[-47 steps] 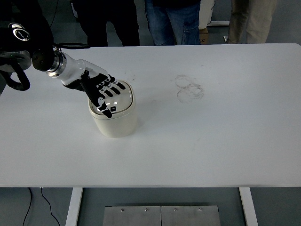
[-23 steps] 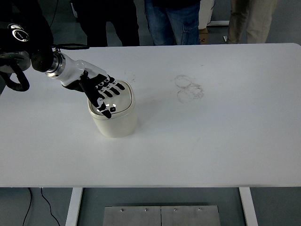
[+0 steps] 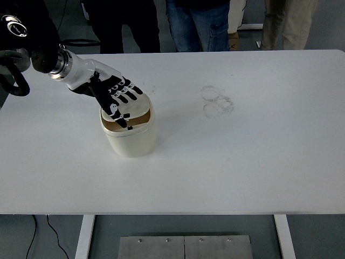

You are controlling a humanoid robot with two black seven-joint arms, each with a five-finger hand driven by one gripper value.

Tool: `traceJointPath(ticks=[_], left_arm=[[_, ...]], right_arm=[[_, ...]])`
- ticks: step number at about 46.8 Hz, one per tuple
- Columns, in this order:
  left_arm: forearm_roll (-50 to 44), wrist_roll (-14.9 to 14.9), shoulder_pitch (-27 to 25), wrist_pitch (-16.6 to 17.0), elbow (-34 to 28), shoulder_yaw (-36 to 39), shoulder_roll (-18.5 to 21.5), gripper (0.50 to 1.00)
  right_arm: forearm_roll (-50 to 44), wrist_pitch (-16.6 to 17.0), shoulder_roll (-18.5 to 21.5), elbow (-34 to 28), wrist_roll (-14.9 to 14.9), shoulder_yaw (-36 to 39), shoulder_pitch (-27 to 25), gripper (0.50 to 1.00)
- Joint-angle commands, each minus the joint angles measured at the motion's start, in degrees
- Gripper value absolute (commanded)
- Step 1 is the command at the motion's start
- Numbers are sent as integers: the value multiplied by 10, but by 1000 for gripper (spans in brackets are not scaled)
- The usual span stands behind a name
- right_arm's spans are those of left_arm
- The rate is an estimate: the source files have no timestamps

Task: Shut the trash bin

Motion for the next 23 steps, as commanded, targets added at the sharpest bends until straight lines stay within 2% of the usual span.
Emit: traceJointPath(ticks=[1, 23], left_arm=[[0, 0, 3, 1, -1, 0, -1, 1000], [0, 0, 12, 0, -10, 0, -11, 1000]], right_arm=[[0, 0, 0, 0, 0, -1, 0, 989], [0, 0, 0, 0, 0, 0, 0, 991]])
